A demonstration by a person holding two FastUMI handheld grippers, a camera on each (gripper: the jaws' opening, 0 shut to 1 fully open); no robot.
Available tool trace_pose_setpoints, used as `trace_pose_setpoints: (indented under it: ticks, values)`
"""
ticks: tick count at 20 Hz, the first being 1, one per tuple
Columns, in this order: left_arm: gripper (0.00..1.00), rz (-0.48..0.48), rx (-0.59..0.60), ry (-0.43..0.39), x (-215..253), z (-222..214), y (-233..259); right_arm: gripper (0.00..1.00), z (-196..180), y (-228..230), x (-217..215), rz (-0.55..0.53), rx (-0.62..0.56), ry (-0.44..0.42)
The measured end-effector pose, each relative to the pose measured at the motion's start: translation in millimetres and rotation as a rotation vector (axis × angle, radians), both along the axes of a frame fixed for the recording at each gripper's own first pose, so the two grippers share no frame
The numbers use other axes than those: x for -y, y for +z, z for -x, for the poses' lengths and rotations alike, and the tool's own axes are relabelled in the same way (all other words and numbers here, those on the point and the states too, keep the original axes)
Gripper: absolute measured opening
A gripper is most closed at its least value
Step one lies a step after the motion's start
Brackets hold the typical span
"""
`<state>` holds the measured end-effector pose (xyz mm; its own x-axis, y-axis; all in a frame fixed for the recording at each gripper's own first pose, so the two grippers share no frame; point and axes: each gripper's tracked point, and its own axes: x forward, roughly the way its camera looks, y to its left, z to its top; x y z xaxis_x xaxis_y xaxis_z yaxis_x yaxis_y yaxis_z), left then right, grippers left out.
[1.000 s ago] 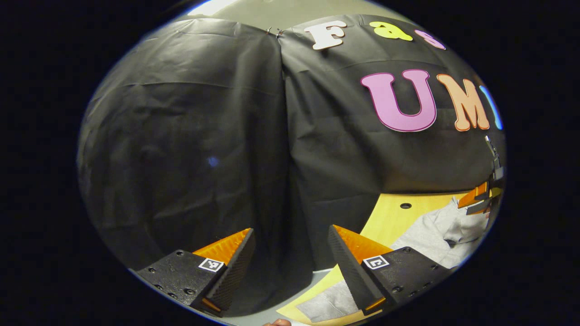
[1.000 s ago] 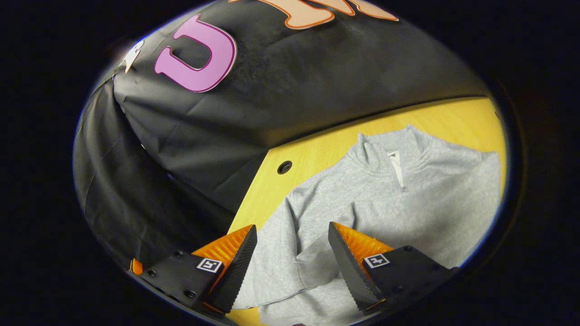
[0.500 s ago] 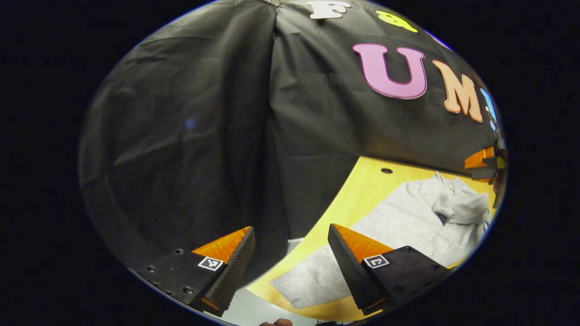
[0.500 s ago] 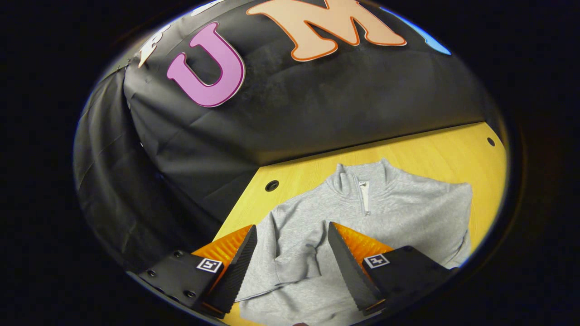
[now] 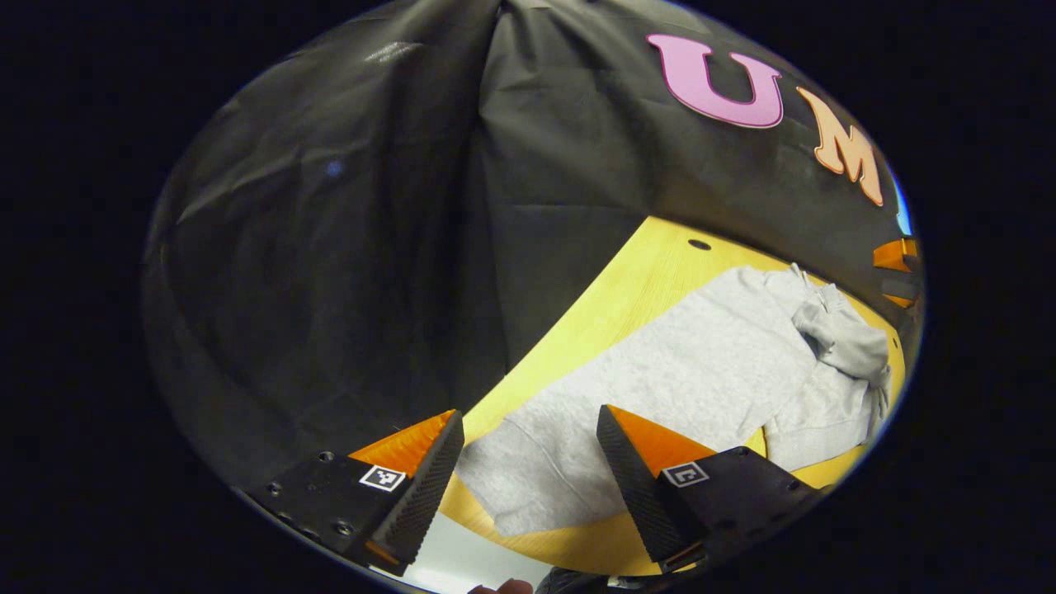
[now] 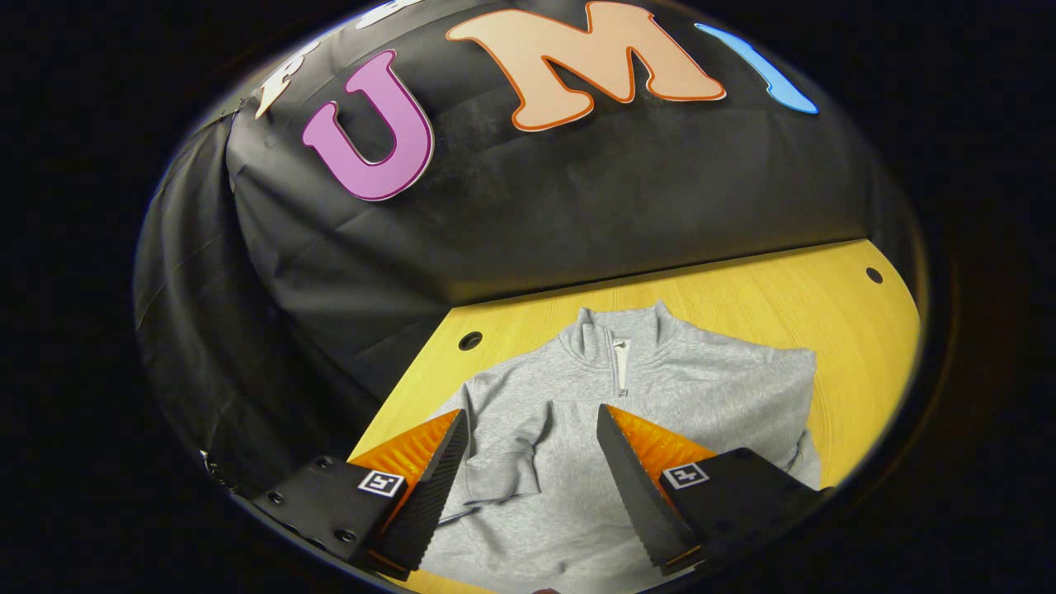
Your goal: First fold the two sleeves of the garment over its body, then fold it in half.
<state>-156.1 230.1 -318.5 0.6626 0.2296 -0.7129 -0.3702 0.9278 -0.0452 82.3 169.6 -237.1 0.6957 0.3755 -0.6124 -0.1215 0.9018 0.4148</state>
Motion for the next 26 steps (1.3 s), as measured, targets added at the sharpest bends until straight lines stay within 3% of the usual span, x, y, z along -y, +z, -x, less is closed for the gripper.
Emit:
trace_pose_setpoints:
  ticks: [2, 3, 4, 8, 10, 11, 15, 17, 20, 21, 24, 26]
  values:
    - [0.96, 0.022, -0.031, 0.01, 2, 5, -10, 0.93, 2, 1, 3, 0.005, 0.001, 0.0]
    - [0.97, 0.027, -0.036, 0.015, 4, 6, -11, 0.98, 2, 1, 6, 0.01, 0.003, -0.001]
    - [0.97, 0.028, -0.042, 0.017, 5, 7, -13, 0.93, 3, 0, 8, 0.017, 0.003, -0.001]
    - [0.98, 0.014, -0.075, 0.006, 8, 6, -22, 0.98, 4, 4, 13, 0.025, 0.015, 0.001]
    - [0.92, 0.014, -0.078, -0.01, 11, 6, -17, 0.98, 6, 7, 16, 0.018, 0.021, 0.004]
    - [0.82, 0.017, -0.08, -0.006, 13, 4, -19, 0.93, 7, 8, 20, 0.022, 0.023, 0.005]
    - [0.13, 0.004, -0.104, -0.035, 26, -4, -19, 0.98, 9, 13, 43, 0.055, 0.059, -0.002]
    - [0.0, -0.012, -0.135, -0.035, 28, -5, -19, 0.98, 11, 15, 55, 0.062, 0.068, -0.014]
    - [0.0, 0.04, -0.149, -0.018, 38, -11, -14, 0.97, 17, 16, 75, 0.064, 0.069, -0.04]
    - [0.0, 0.049, -0.142, -0.015, 38, -14, -11, 0.93, 18, 16, 82, 0.068, 0.07, -0.048]
    - [0.0, 0.042, -0.103, -0.015, 39, -31, 8, 0.98, 25, 14, 102, 0.081, 0.067, -0.064]
    - [0.0, 0.054, -0.074, -0.012, 45, -45, 21, 0.93, 29, 15, 115, 0.086, 0.068, -0.075]
